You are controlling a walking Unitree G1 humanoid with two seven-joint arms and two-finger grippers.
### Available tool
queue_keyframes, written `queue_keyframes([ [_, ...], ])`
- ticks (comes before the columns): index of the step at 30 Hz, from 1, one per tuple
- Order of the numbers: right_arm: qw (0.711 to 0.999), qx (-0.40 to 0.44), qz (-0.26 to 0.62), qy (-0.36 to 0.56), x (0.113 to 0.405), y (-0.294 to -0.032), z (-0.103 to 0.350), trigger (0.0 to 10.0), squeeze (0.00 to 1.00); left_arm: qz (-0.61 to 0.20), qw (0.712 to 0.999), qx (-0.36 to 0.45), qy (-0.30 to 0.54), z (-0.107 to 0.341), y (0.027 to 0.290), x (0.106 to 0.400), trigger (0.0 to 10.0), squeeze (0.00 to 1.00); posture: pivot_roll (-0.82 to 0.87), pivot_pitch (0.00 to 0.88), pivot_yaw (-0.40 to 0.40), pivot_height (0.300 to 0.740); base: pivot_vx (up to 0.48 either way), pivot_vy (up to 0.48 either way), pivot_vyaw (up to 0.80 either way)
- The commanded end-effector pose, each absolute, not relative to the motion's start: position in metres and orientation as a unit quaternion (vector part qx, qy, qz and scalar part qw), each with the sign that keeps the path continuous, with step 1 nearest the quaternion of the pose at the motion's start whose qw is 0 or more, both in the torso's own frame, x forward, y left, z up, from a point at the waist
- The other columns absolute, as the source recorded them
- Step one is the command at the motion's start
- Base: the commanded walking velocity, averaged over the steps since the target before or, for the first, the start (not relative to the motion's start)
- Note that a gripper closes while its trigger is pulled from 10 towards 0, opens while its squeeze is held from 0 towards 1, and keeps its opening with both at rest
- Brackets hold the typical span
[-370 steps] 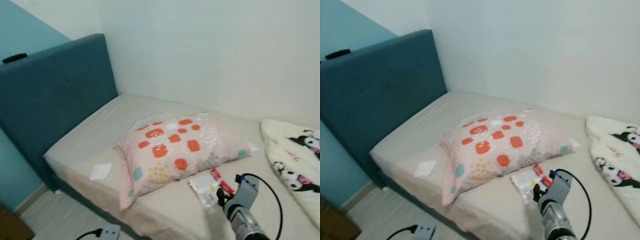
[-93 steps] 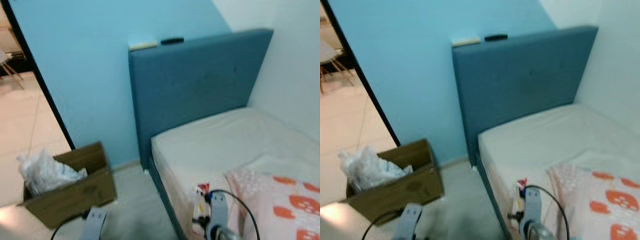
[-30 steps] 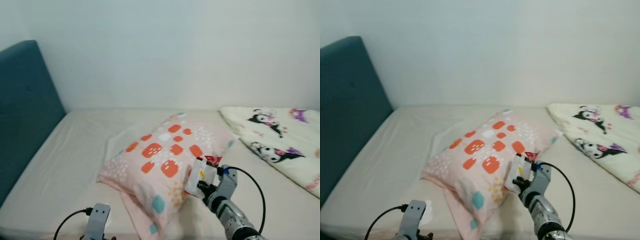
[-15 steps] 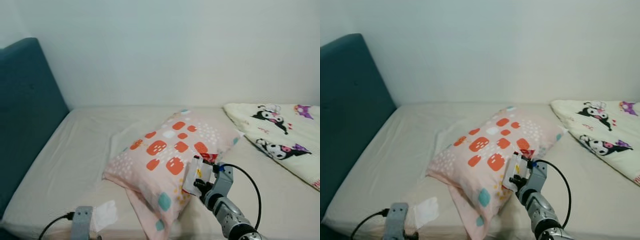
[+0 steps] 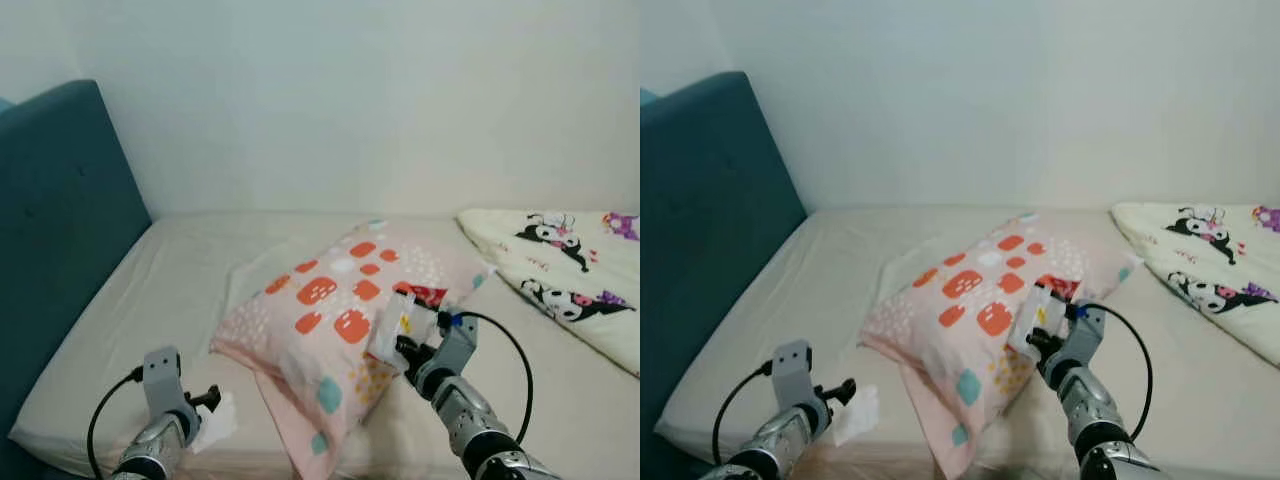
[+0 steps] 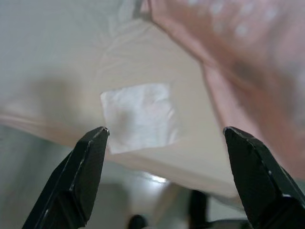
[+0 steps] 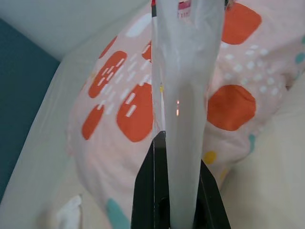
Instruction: Clean up the room
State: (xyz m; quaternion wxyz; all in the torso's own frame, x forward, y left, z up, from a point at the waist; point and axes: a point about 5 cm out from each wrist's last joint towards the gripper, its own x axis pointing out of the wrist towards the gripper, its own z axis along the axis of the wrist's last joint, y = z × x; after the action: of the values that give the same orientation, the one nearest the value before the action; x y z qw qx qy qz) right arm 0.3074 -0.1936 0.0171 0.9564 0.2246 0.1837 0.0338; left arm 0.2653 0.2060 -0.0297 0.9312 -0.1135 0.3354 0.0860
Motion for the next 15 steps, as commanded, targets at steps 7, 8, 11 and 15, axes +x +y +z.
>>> queue_keyframes([
  [7, 0.957, 0.217, 0.045, 0.188, 0.299, -0.189, 0.010, 10.0, 0.00, 0.095, 0.949, -0.002, 0.301, -0.016, 0.219, 0.277, 10.0, 0.00, -0.03, 0.053, 0.018, 0.601, 0.000, 0.000, 0.00],
  [8, 0.957, 0.217, 0.045, 0.188, 0.299, -0.189, 0.010, 10.0, 0.00, 0.095, 0.949, -0.002, 0.301, -0.016, 0.219, 0.277, 10.0, 0.00, -0.03, 0.053, 0.018, 0.601, 0.000, 0.000, 0.00],
  [11, 0.958, 0.206, 0.059, 0.190, 0.295, -0.181, 0.006, 10.0, 0.00, 0.078, 0.959, 0.015, 0.273, -0.006, 0.209, 0.288, 10.0, 0.00, -0.04, 0.073, 0.021, 0.581, 0.000, 0.000, 0.00],
  [15, 0.959, 0.203, 0.069, 0.187, 0.292, -0.175, 0.004, 10.0, 0.00, 0.064, 0.968, 0.017, 0.243, 0.003, 0.199, 0.298, 10.0, 0.00, -0.04, 0.099, 0.030, 0.561, 0.000, 0.000, 0.00],
])
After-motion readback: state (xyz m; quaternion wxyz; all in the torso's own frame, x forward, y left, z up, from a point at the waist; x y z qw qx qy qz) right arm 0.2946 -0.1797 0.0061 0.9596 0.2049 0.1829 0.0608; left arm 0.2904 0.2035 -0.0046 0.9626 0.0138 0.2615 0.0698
